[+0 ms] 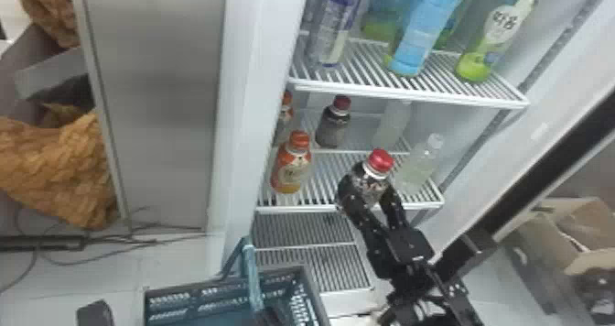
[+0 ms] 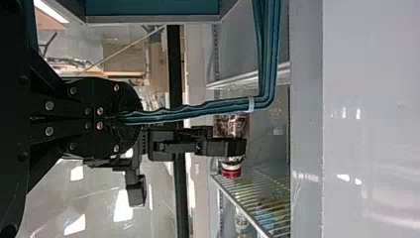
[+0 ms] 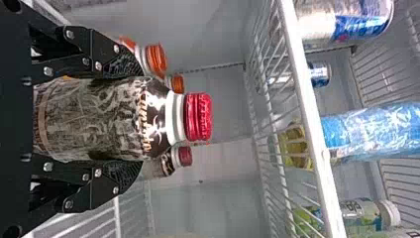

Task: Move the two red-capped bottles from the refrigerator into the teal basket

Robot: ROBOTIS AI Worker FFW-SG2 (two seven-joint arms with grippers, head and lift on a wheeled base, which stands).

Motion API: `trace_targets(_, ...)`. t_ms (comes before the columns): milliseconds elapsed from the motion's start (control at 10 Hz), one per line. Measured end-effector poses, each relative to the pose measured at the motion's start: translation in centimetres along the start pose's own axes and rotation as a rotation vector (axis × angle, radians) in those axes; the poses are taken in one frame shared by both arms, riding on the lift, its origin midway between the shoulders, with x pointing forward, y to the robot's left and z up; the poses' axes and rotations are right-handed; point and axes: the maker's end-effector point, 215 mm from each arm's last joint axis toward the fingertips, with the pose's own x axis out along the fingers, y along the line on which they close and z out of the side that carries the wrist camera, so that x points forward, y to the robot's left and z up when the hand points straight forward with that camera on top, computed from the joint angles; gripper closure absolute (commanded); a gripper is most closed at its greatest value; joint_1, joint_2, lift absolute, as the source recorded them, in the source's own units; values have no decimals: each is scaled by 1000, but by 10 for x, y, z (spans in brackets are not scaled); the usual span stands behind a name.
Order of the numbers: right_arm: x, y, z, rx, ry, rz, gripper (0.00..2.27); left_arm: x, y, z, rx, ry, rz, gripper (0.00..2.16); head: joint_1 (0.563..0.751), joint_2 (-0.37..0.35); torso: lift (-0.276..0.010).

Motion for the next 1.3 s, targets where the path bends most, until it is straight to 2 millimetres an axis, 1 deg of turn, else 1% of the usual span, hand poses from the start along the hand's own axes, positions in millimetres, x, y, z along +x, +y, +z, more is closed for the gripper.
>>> trace_targets(300, -19, 24, -13, 33, 76, 67, 656, 0, 0, -1, -3, 2, -1, 1150, 695, -350, -228)
trace_targets(500, -32, 40, -18, 43, 124, 113, 656, 0, 0, -2, -4, 3, -1, 1150, 695, -350, -228)
trace_targets(700, -38, 58, -25, 66, 160, 159, 656, 0, 0, -2, -5, 3, -1, 1150, 695, -350, -228)
trace_targets(900, -41, 82, -32, 91, 195, 225, 656, 0, 0, -2, -5, 3, -1, 1150, 695, -350, -228)
trace_targets(1100, -51, 102, -39, 109, 245, 281, 656, 0, 0, -2, -5, 4, 0, 1150, 695, -350, -228)
trace_targets(1300, -61, 109, -52, 119, 305, 304, 656, 0, 0, -3, -5, 5, 0, 1150, 695, -350, -228)
